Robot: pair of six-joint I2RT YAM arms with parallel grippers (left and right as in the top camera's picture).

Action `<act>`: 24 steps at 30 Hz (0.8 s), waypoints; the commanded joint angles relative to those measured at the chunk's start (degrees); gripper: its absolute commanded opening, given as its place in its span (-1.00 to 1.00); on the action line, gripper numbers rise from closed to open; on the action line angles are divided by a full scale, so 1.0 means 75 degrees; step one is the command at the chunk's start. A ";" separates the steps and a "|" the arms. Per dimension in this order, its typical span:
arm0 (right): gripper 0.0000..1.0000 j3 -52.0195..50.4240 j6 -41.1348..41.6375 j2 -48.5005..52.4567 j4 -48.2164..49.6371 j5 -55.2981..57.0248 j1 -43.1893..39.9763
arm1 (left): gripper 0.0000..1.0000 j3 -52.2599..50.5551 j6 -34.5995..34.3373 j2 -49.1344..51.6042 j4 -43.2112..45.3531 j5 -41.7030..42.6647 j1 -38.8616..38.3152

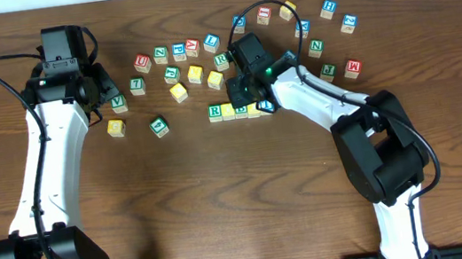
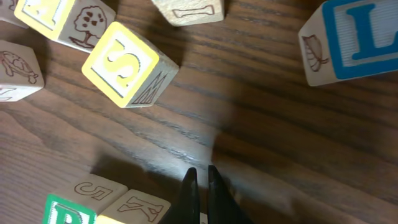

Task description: Spell out ROBOT

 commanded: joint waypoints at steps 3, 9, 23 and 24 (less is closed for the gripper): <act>-0.98 0.0070 0.0038 0.0122 -0.0122 -0.0023 0.0070 | 0.13 0.0041 -0.0102 0.0012 -0.0017 -0.0017 0.0026; -0.98 0.0070 -0.0160 0.0122 -0.0122 -0.0140 0.0087 | 0.13 0.0041 -0.0102 0.0012 -0.0015 -0.0017 0.0026; -0.98 0.0070 -0.0303 0.0122 -0.0154 -0.0256 0.0093 | 0.13 0.0041 -0.0102 0.0012 -0.0015 -0.0017 0.0026; -0.98 0.0070 -0.0303 0.0122 -0.0154 -0.0256 0.0093 | 0.13 0.0041 -0.0102 0.0012 -0.0017 -0.0020 0.0026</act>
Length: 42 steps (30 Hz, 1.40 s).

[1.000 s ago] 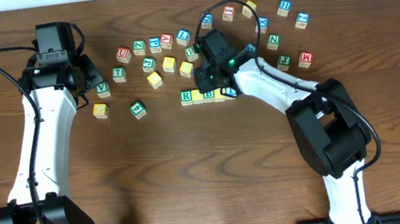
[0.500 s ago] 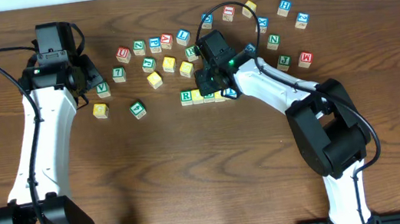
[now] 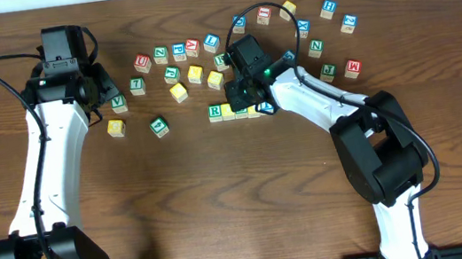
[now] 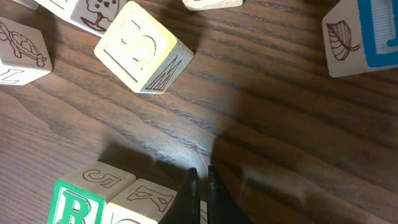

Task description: Spell out ROBOT

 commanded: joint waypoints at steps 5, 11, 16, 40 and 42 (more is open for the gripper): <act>-0.98 0.0070 -0.0233 0.0122 -0.0026 -0.0125 0.0061 | 0.13 0.0041 -0.0102 0.0012 -0.0015 -0.0020 0.0026; -0.97 0.0070 -0.0265 0.0122 -0.0038 -0.0160 0.0073 | 0.13 0.0041 -0.0102 0.0012 -0.0015 -0.0020 0.0026; -0.98 0.0070 -0.0265 0.0122 -0.0067 -0.0163 0.0073 | 0.13 0.0041 -0.0102 0.0012 -0.0015 -0.0020 0.0026; -0.98 0.0227 -0.0230 0.0067 -0.0230 -0.0122 -0.0557 | 0.13 0.0041 -0.0102 0.0012 -0.0009 -0.0017 0.0026; -0.98 0.0224 -0.0230 0.0067 -0.0256 -0.0122 -0.0560 | 0.13 0.0041 -0.0102 0.0012 -0.0009 -0.0017 0.0026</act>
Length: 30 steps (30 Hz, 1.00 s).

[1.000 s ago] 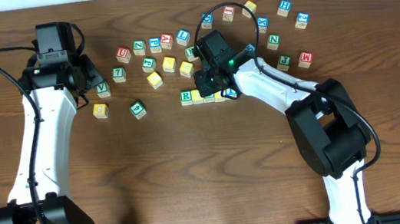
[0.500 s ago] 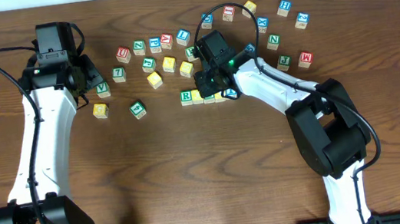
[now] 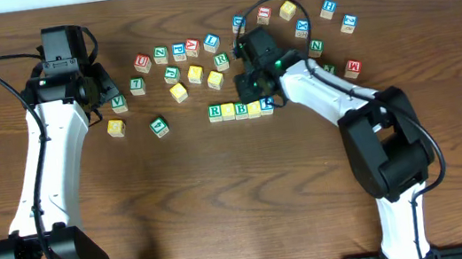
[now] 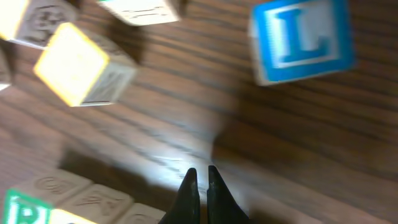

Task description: Spell out ROBOT

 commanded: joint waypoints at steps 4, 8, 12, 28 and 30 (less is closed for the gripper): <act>-0.97 0.0143 0.0070 0.0067 -0.0172 -0.0023 -0.0047 | 0.13 0.0041 -0.0102 0.0012 -0.0012 -0.0017 0.0026; -0.98 0.0140 0.0070 0.0067 -0.0306 0.0041 -0.0041 | 0.13 0.0041 -0.0102 0.0012 -0.0012 -0.0020 0.0026; -0.98 0.0146 0.0134 0.0047 -0.0265 0.0041 -0.0166 | 0.13 0.0041 -0.0102 0.0012 -0.0012 -0.0020 0.0026; -0.98 0.0149 0.0146 0.0020 -0.0816 0.0070 -0.0425 | 0.13 0.0041 -0.0102 0.0012 -0.0015 -0.0020 0.0026; -0.98 0.0149 0.0146 0.0020 -0.0883 0.0070 -0.0425 | 0.13 0.0041 -0.0102 0.0012 -0.0015 -0.0020 0.0026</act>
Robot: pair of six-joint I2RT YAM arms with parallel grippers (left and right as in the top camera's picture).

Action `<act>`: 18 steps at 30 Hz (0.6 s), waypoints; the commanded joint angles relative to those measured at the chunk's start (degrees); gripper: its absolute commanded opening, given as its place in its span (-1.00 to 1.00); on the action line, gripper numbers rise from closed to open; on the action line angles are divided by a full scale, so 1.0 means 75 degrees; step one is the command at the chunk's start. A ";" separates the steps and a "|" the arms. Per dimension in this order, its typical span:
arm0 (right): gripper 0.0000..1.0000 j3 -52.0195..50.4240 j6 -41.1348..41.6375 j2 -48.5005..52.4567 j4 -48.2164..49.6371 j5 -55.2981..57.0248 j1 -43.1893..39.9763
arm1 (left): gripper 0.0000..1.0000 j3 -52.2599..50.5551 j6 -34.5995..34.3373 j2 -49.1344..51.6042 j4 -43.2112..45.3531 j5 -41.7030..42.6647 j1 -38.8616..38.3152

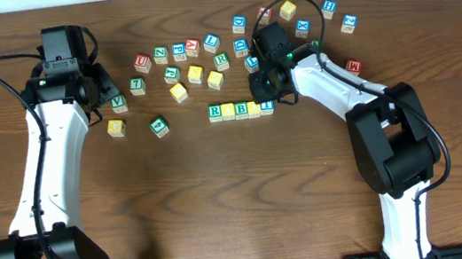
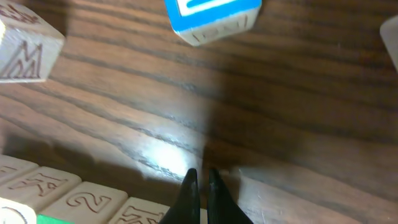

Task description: Spell out ROBOT

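A row of letter blocks lies mid-table: a green R at its left end, then yellow and green blocks, and a blue block at its right end. In the right wrist view the row's side faces show at the bottom left. My right gripper is shut with nothing in it, low over bare wood just behind the row's right part. A blue block lies ahead of it. My left gripper rests far left beside a green V block; its jaws cannot be made out.
Several loose letter blocks are scattered behind the row, and more lie at the back right. A yellow block and a green one sit at the left. A block with an M face lies left of the right gripper.
My right gripper, still shut, has moved right along the back of the row. The blue L block now sits at the top edge of the wrist view. The left arm has not moved.
My right gripper was shut and low behind the middle of the row, over its right part, with the yellow S block ahead. It stood the same shortly after. Then it was further right and the row showed whole, with a blue block at its end. Now it is further right again.
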 commanded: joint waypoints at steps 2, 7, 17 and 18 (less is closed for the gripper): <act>-0.98 0.0137 0.0087 0.0020 -0.0090 0.0038 -0.0003 | 0.13 0.0041 -0.0102 0.0012 -0.0015 -0.0017 0.0026; -0.98 0.0137 -0.0029 0.0020 -0.0085 0.0035 -0.0003 | 0.13 0.0041 -0.0102 0.0012 -0.0015 -0.0020 0.0026; -0.97 0.0140 -0.0283 0.0020 0.0076 0.0006 -0.0006 | 0.13 0.0041 -0.0102 0.0012 -0.0015 -0.0020 0.0026; -0.98 0.0137 -0.0283 0.0020 0.0122 0.0003 -0.0006 | 0.13 0.0041 -0.0102 0.0012 -0.0015 -0.0017 0.0026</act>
